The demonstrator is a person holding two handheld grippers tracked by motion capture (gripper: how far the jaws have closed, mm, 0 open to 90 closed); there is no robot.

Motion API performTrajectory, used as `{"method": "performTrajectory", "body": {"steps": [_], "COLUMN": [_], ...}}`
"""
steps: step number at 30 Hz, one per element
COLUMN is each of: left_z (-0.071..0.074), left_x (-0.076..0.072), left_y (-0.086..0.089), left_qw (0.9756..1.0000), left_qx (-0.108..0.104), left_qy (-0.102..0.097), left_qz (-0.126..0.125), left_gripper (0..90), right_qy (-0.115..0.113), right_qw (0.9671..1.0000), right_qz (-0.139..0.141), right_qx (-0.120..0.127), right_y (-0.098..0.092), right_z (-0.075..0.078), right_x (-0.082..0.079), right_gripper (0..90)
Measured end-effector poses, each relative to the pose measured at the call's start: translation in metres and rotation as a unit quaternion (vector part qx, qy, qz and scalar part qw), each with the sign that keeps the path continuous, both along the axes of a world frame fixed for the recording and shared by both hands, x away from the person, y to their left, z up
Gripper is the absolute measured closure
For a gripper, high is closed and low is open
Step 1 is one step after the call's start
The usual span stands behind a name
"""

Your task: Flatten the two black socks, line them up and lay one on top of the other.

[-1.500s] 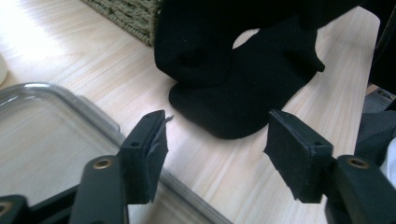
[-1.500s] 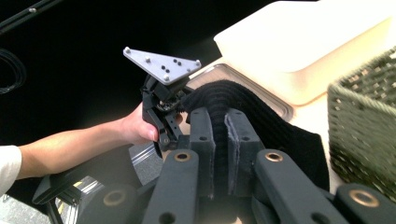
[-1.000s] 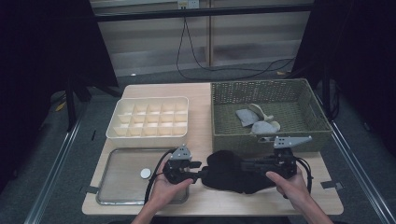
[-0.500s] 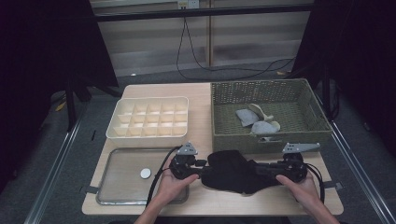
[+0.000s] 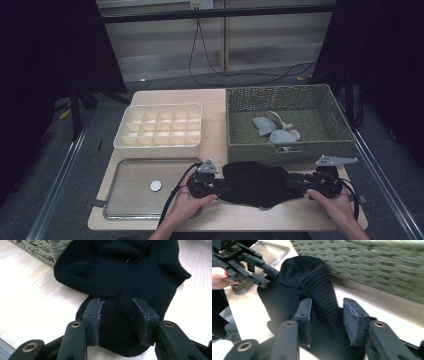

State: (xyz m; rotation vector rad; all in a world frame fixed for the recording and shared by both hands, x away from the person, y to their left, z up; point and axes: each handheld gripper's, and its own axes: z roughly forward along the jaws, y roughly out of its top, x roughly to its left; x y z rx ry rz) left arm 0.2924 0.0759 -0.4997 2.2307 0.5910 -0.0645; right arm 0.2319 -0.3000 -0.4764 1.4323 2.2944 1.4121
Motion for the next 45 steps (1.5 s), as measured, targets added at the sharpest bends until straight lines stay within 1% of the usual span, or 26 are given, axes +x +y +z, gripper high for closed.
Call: {"method": "performTrajectory", "body": {"steps": [2,3,4,7,8,9,10,12,13,15,17,18,21,22,23,24,25,26,27,29,30,36,37,40,41,45], "left_z": [0.000,0.000,0.000,0.000,0.000,0.000,0.001,0.002,0.003,0.006,0.009,0.011,0.015,0.015,0.016,0.016,0.015,0.014,0.013,0.010,0.009,0.006,0.005,0.003,0.002,0.002], "left_x": [-0.001,-0.002,-0.003,-0.004,-0.004,-0.004,-0.004,-0.003,-0.002,0.001,0.007,0.010,0.019,0.022,0.025,0.027,0.029,0.030,0.031,0.034,0.034,0.037,0.038,0.036,0.036,0.035], "left_y": [0.000,0.001,0.001,0.004,0.004,0.005,0.006,0.009,0.010,0.011,0.012,0.013,0.014,0.013,0.013,0.012,0.011,0.009,0.007,0.006,0.006,0.001,0.000,-0.001,-0.002,-0.003], "left_qw": [1.0000,1.0000,1.0000,1.0000,1.0000,1.0000,1.0000,1.0000,1.0000,0.9998,0.9995,0.9992,0.9990,0.9985,0.9978,0.9974,0.9983,0.9988,0.9989,0.9988,0.9990,0.9987,0.9989,0.9990,0.9990,0.9991], "left_qx": [0.003,0.004,-0.002,0.003,0.003,0.001,0.004,-0.007,-0.004,-0.014,-0.023,-0.030,-0.030,-0.038,-0.051,-0.057,-0.044,-0.029,-0.025,-0.026,-0.022,-0.031,-0.027,-0.026,-0.027,-0.030], "left_qy": [-0.001,-0.001,-0.001,0.000,0.000,0.001,0.003,0.006,0.005,0.001,-0.004,-0.003,-0.005,0.002,0.010,0.018,0.014,0.004,0.001,0.006,0.004,0.011,0.013,0.013,0.014,0.013], "left_qz": [-0.001,-0.003,-0.002,-0.003,-0.003,-0.005,-0.006,0.000,0.003,0.011,0.019,0.026,0.034,0.040,0.040,0.040,0.036,0.038,0.040,0.042,0.040,0.039,0.036,0.034,0.031,0.027], "left_gripper": [58.6,58.6,58.6,58.6,58.6,58.6,58.6,58.1,58.1,58.1,58.2,58.2,58.1,58.1,57.8,57.4,57.2,56.6,56.5,56.6,56.5,53.6,53.8,61.6,62.8,75.8], "right_qy": [0.003,0.004,0.005,0.005,0.005,0.007,0.002,0.004,0.005,0.005,0.010,0.012,0.014,0.015,0.018,0.021,0.024,0.024,0.025,0.026,0.026,0.026,0.028,0.032,0.032,0.035], "right_qw": [0.9999,0.9999,0.9998,0.9995,0.9995,0.9993,0.9990,0.9988,0.9988,0.9990,0.9986,0.9985,0.9978,0.9976,0.9972,0.9970,0.9968,0.9967,0.9966,0.9969,0.9969,0.9957,0.9955,0.9953,0.9953,0.9950], "right_qz": [-0.011,-0.015,-0.018,-0.030,-0.030,-0.036,-0.043,-0.047,-0.048,-0.041,-0.044,-0.044,-0.053,-0.055,-0.057,-0.059,-0.060,-0.059,-0.059,-0.053,-0.052,-0.057,-0.058,-0.057,-0.056,-0.055], "right_qx": [-0.002,-0.002,-0.002,-0.007,-0.007,-0.008,-0.013,-0.012,-0.014,-0.019,-0.027,-0.029,-0.038,-0.040,-0.044,-0.047,-0.048,-0.050,-0.051,-0.052,-0.053,-0.068,-0.070,-0.071,-0.071,-0.076], "right_y": [-0.005,-0.008,-0.010,-0.014,-0.014,-0.016,-0.018,-0.019,-0.019,-0.018,-0.016,-0.016,-0.018,-0.019,-0.020,-0.021,-0.021,-0.021,-0.021,-0.020,-0.020,-0.021,-0.022,-0.021,-0.021,-0.020], "right_z": [-0.001,-0.001,-0.001,-0.002,-0.002,-0.002,-0.002,-0.002,-0.002,-0.004,-0.005,-0.006,-0.008,-0.009,-0.011,-0.012,-0.013,-0.014,-0.015,-0.015,-0.016,-0.019,-0.019,-0.021,-0.021,-0.022], "right_x": [-0.003,-0.004,-0.005,-0.007,-0.007,-0.007,-0.007,-0.007,-0.006,-0.003,0.000,0.002,0.009,0.012,0.014,0.016,0.017,0.018,0.019,0.020,0.020,0.025,0.026,0.027,0.026,0.027], "right_gripper": [55.4,55.4,55.2,53.7,53.7,53.4,53.4,54.2,54.5,57.4,58.8,60.1,62.6,64.0,64.3,64.3,64.1,64.1,64.6,63.1,63.0,62.5,62.6,64.0,64.7,69.3]}}
